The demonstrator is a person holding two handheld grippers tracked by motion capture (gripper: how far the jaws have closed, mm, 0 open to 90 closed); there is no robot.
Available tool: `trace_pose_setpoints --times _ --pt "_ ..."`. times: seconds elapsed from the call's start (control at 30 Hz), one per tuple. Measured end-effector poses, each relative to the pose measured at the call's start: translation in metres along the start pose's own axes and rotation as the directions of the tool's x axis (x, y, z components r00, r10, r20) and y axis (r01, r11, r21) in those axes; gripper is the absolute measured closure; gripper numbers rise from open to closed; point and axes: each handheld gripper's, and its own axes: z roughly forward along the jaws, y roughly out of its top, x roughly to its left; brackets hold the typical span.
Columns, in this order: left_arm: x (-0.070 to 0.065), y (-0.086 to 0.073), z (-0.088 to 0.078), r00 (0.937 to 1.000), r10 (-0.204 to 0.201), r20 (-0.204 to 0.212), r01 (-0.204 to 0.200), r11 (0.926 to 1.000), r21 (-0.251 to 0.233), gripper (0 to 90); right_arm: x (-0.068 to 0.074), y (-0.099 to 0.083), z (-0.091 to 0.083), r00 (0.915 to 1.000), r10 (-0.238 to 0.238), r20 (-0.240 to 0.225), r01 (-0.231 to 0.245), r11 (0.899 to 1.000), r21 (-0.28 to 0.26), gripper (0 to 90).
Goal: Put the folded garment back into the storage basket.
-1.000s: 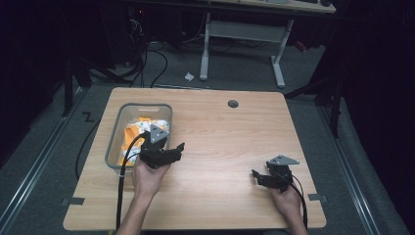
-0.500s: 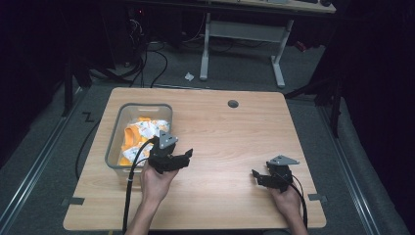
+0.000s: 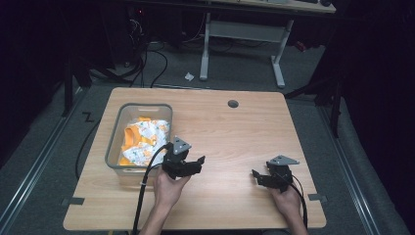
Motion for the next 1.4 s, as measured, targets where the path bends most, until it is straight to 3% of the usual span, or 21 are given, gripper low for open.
trace_pose_setpoints --times 0.5,0.73,1.17,1.4 --pt "-0.012 -0.017 0.02 0.9998 0.013 0.015 -0.014 0.9988 0.047 33.8 0.0 0.0 0.0 1.0 0.0 0.0 0.0 1.0 0.0 28.6" --pt "-0.014 -0.022 0.023 0.9998 0.018 0.001 -0.018 0.9994 0.029 35.4 0.0 0.0 0.0 1.0 0.0 0.0 0.0 1.0 0.0 28.6" --pt "-0.016 -0.038 0.044 0.9998 0.019 0.009 -0.02 0.9957 0.09 35.5 0.0 0.0 0.0 1.0 0.0 0.0 0.0 1.0 0.0 28.6" --pt "-0.012 -0.048 0.057 0.9981 0.044 -0.044 -0.038 0.9909 0.129 35.4 0.0 0.0 0.0 1.0 0.0 0.0 0.0 1.0 0.0 28.6"
